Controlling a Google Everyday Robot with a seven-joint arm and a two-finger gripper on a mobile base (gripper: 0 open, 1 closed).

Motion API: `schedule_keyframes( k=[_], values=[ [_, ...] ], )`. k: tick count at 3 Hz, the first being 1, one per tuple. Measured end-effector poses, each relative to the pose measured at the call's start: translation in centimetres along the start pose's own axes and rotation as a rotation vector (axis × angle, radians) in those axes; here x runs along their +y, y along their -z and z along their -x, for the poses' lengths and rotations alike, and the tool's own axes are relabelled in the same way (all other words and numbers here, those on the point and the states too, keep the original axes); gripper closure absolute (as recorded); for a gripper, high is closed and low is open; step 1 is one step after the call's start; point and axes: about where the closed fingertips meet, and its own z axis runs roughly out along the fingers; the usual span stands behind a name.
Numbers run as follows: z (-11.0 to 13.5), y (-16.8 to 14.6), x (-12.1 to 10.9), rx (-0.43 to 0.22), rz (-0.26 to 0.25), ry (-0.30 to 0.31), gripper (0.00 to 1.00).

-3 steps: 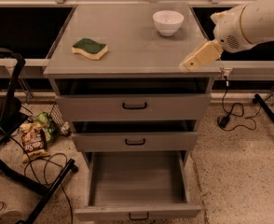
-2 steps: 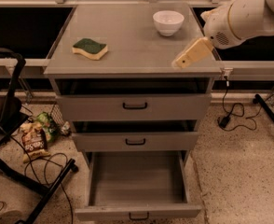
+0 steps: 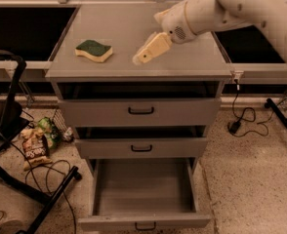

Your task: Place sponge into bottom drawer

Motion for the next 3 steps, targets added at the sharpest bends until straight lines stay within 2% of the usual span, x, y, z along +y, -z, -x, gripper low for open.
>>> schedule_keyframes(
  k=[1, 2, 3],
  values=[
    [2.3, -5.6, 0.4, -0.069, 0.074, -0.032, 0.0],
    [3.6, -9.9, -0.2, -0.098, 0.065, -0.063, 0.0],
    [4.3, -14.5, -1.0, -0.09, 0.038, -0.088, 0.0]
  ],
)
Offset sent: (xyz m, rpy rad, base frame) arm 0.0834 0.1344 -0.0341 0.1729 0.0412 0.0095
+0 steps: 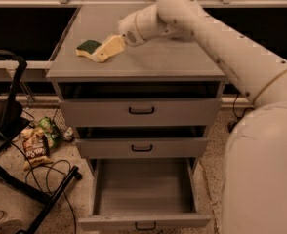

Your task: Place sponge into bottom drawer

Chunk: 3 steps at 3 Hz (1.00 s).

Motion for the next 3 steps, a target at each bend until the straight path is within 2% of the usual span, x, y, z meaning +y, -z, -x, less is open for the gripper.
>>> schedule_keyframes(
  k=[1, 2, 3],
  values=[
    [-0.2, -3.2, -0.4, 0.028, -0.026, -0.014, 0.0],
    [-2.6, -6.0, -0.8, 0.067, -0.04, -0.067, 0.0],
    [-5.2, -7.9, -1.6, 0.091, -0.04, -0.127, 0.18]
  ],
)
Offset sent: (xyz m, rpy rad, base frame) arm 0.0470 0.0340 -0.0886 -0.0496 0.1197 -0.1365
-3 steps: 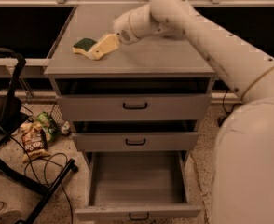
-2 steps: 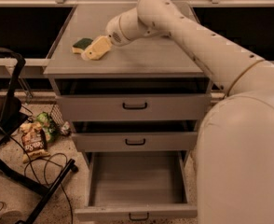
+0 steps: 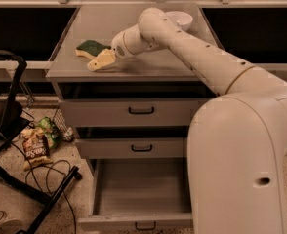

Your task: Place sponge into bottom drawer

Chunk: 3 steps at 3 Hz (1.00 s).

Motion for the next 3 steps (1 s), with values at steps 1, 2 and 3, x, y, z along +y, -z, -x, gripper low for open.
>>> schedule_keyframes(
  k=[1, 2, 3],
  values=[
    [0.02, 0.03, -0.05, 0.005, 0.001, -0.009, 0.43],
    [0.55, 0.37, -0.1, 0.005, 0.001, -0.009, 0.64],
    [0.64, 0.43, -0.1, 0.005, 0.001, -0.009, 0.89]
  ],
)
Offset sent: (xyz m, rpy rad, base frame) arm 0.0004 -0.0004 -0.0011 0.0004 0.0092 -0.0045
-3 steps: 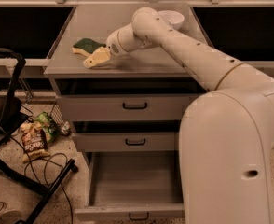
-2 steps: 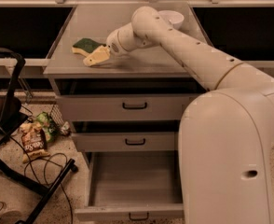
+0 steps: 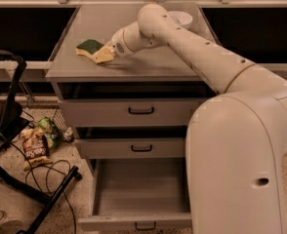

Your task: Place sponge into bottom drawer

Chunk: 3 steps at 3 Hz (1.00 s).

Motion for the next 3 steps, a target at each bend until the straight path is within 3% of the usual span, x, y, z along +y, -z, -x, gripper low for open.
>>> schedule_keyframes(
  k=[1, 3],
  values=[
    [0.0, 0.0, 0.0, 0.0, 0.0, 0.0, 1.0],
    [-0.1, 1.2, -0.3, 0.016, -0.011, 0.014, 1.0]
  ],
)
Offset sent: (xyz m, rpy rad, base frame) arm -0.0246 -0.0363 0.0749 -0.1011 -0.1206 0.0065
